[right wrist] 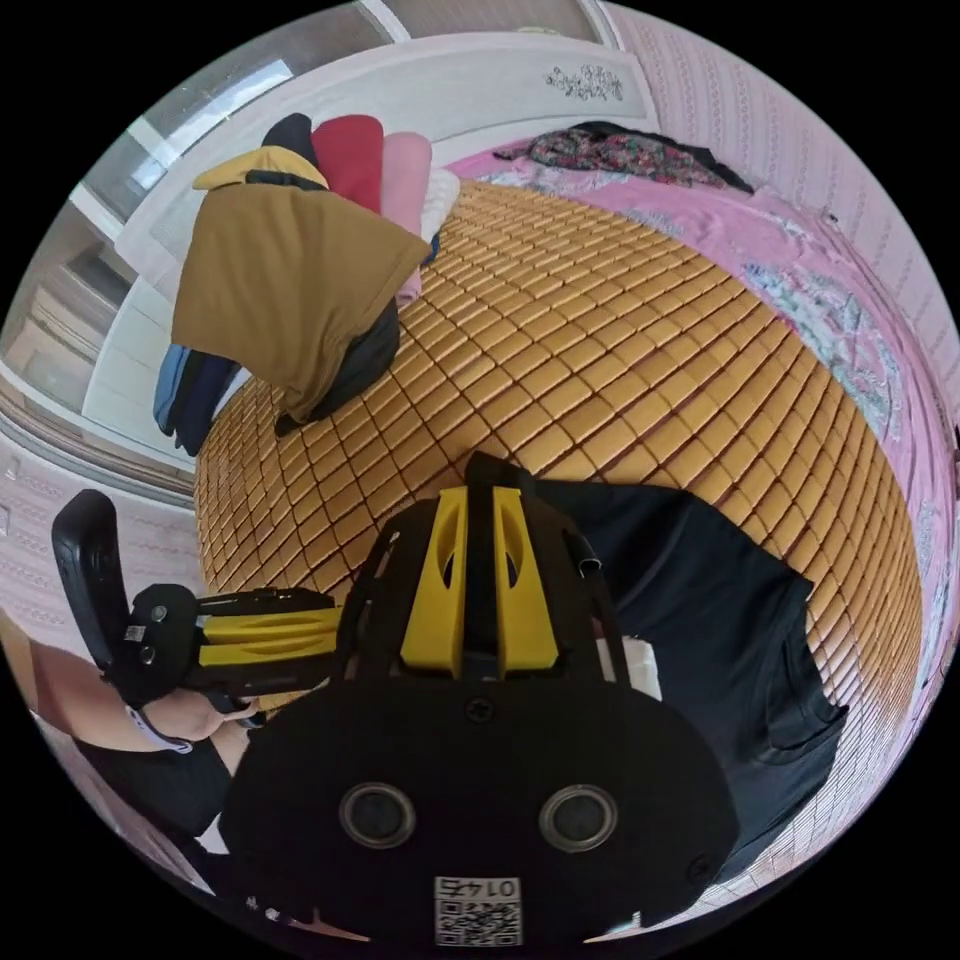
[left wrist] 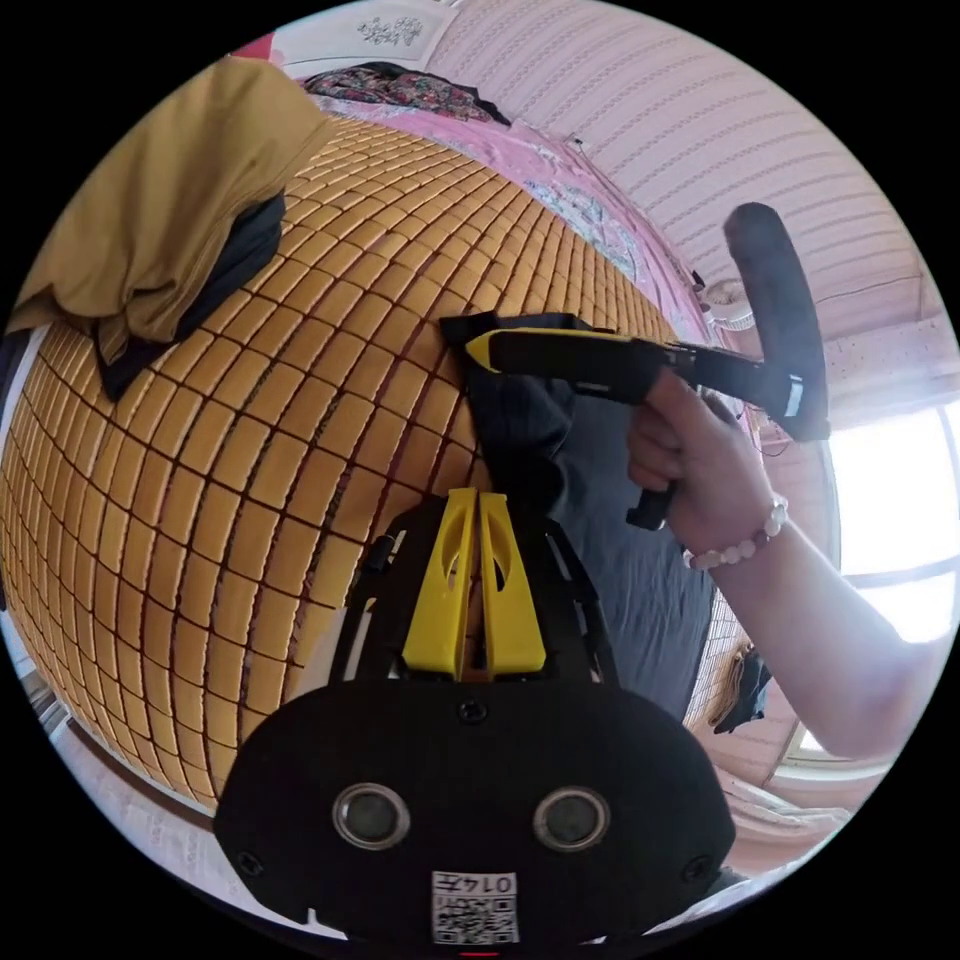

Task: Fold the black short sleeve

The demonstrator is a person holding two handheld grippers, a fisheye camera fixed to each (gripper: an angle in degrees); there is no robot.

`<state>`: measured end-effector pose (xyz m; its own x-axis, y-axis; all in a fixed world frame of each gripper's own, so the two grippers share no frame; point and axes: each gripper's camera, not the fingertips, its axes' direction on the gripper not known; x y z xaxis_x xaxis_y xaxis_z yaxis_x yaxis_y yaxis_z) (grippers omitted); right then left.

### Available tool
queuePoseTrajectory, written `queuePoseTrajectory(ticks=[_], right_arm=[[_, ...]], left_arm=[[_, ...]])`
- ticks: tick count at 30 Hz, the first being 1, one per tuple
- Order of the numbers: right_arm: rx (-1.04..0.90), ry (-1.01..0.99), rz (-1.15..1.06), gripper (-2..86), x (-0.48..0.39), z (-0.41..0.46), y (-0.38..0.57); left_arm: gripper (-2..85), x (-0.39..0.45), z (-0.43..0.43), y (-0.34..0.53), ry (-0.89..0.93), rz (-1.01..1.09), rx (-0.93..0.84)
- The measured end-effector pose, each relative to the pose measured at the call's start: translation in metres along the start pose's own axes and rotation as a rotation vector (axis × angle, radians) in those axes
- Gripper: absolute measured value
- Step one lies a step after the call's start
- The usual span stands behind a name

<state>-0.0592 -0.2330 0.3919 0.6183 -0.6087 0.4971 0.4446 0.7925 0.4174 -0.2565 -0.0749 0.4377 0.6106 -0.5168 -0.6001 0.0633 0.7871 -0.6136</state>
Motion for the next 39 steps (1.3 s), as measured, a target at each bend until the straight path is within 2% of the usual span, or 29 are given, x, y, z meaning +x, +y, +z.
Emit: queuePoseTrajectory(ticks=[5, 8, 12, 19, 23, 26, 32, 39], right_arm=[[0.136, -0.047, 0.052, 5.9, 0.011, -0.056, 0.051], [0.165, -0.066, 0.212, 5.6, 0.033, -0.091, 0.109], [0.159, 0.05, 0.492, 4.3, 0.061, -0.135, 0.213], [0.205, 0.179, 0.955, 4.0, 0.099, -0.209, 0.371], [0.263, 0.179, 1.044, 4.4, 0.111, -0.236, 0.415], [0.311, 0.154, 1.091, 5.1, 0.119, -0.252, 0.441], [0.411, 0.06, 1.145, 6.0, 0.122, -0.286, 0.483], [0.467, 0.044, 1.165, 6.2, 0.138, -0.312, 0.512]], left_arm=[[-1.0, 0.016, 0.002, 0.009, 0.013, 0.017, 0.009], [-1.0, 0.033, -0.001, 0.011, 0.028, 0.075, 0.018], [-1.0, 0.07, 0.004, 0.007, 0.043, 0.177, 0.009], [-1.0, 0.198, 0.06, -0.007, 0.155, 0.507, -0.089], [-1.0, 0.286, 0.112, -0.004, 0.199, 0.696, -0.204], [-1.0, 0.348, 0.143, -0.004, 0.212, 0.842, -0.221], [-0.5, 0.455, 0.218, -0.01, 0.246, 0.978, -0.298], [3.0, 0.518, 0.285, 0.017, 0.168, 1.074, -0.365]])
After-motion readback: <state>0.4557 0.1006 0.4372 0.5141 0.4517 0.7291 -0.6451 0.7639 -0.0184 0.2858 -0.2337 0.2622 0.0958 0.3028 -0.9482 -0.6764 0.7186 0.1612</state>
